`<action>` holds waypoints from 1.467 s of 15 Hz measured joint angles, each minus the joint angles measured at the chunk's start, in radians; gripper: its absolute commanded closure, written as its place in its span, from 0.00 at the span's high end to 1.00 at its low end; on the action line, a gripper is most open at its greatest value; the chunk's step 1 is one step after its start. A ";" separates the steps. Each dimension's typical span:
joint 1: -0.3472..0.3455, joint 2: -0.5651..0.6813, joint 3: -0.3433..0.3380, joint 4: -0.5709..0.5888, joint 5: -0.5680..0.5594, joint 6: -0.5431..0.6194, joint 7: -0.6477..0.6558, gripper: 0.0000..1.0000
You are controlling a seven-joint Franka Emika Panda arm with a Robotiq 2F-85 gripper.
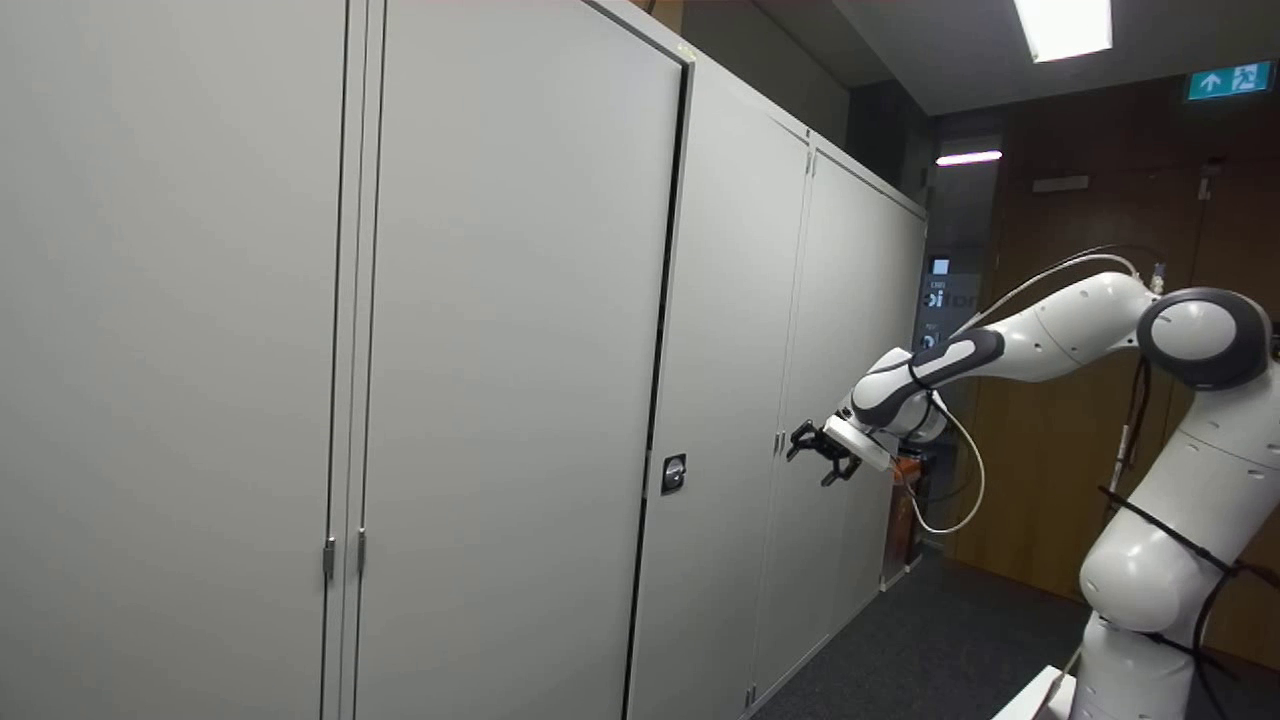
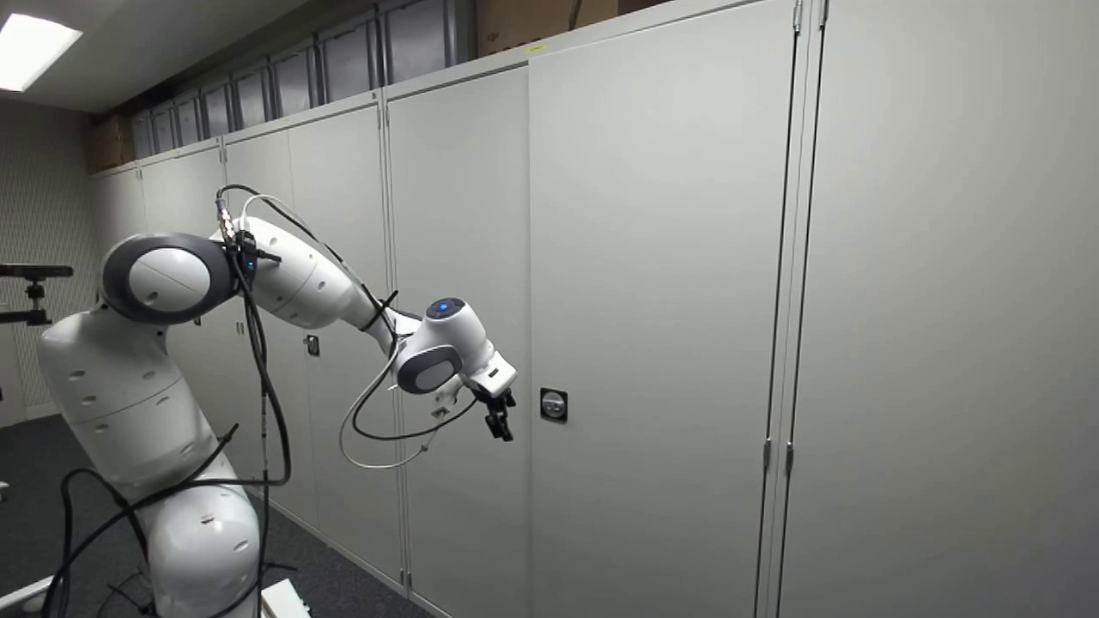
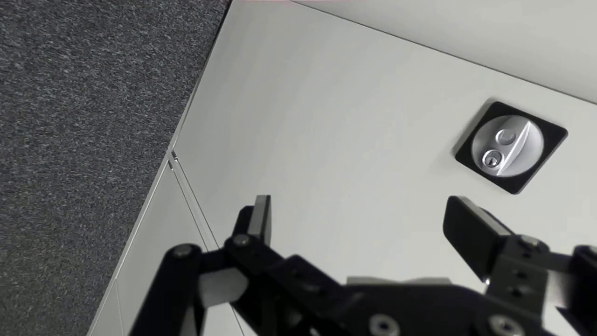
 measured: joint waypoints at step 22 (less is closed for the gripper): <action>0.263 0.098 -0.083 0.100 0.626 0.253 -0.251 1.00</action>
